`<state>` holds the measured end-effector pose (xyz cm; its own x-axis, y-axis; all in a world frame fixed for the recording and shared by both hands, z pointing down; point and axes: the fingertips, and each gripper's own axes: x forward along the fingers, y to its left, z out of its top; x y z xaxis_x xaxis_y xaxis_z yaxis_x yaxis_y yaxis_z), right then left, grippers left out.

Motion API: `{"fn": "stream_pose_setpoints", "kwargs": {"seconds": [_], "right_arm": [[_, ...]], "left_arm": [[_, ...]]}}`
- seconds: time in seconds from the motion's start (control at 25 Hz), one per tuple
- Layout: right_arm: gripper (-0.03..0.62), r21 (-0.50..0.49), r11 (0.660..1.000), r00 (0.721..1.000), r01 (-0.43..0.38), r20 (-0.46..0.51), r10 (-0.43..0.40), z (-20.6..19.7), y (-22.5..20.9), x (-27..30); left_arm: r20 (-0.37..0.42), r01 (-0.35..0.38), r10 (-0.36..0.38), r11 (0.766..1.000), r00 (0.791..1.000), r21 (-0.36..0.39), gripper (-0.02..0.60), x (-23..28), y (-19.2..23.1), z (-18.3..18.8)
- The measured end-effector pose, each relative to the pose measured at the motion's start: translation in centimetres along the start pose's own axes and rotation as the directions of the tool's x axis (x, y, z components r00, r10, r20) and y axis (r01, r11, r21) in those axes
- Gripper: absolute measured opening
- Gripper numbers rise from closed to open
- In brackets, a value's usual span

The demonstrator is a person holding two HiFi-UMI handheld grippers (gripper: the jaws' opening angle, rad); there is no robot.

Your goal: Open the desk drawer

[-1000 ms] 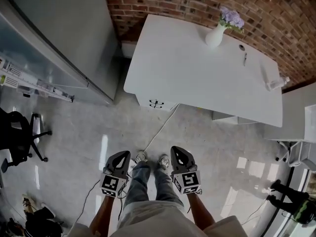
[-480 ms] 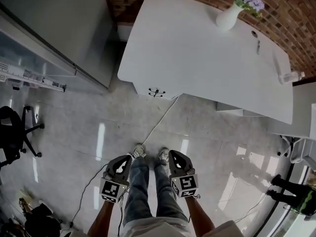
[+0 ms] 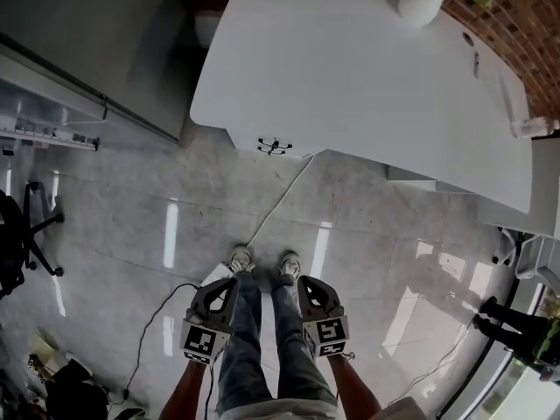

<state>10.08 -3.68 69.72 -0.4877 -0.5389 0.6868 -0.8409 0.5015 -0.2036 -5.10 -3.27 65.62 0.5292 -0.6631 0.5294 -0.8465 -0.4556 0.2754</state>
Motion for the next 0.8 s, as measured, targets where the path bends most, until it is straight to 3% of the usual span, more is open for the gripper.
{"fn": "stream_pose_setpoints", "kwargs": {"seconds": [0.24, 0.32, 0.4, 0.52, 0.64, 0.8], "right_arm": [[0.017, 0.052, 0.998, 0.999, -0.025, 0.032, 0.024, 0.1, 0.0, 1.0], [0.018, 0.185, 0.978, 0.99, -0.092, 0.119, 0.071, 1.4, 0.0, 1.1], [0.018, 0.353, 0.921, 0.971, -0.168, 0.219, 0.093, 2.7, -0.5, 1.2], [0.018, 0.569, 0.771, 0.939, -0.285, 0.326, 0.106, 3.1, -1.2, 1.5], [0.018, 0.715, 0.555, 0.893, -0.425, 0.432, 0.126, 3.4, -1.2, 1.8], [0.018, 0.748, 0.268, 0.793, -0.606, 0.596, 0.129, 3.5, -0.9, 2.1]], "left_arm": [[-0.003, -0.026, 0.026, 1.0, 1.0, -0.006, 0.012, 1.0, 1.9, -0.8], [0.006, -0.033, 0.033, 0.999, 0.999, 0.006, 0.012, 1.2, 2.3, -0.6], [0.003, -0.04, 0.039, 0.999, 0.999, 0.025, 0.012, 1.3, 2.5, -0.6], [-0.002, -0.049, 0.049, 0.998, 0.999, 0.047, 0.012, 1.2, 2.5, -0.6], [-0.002, -0.047, 0.047, 0.998, 0.999, 0.048, 0.012, 1.1, 2.3, -0.6], [-0.004, -0.041, 0.042, 0.998, 0.999, 0.056, 0.012, 0.9, 1.9, -0.7]]}}
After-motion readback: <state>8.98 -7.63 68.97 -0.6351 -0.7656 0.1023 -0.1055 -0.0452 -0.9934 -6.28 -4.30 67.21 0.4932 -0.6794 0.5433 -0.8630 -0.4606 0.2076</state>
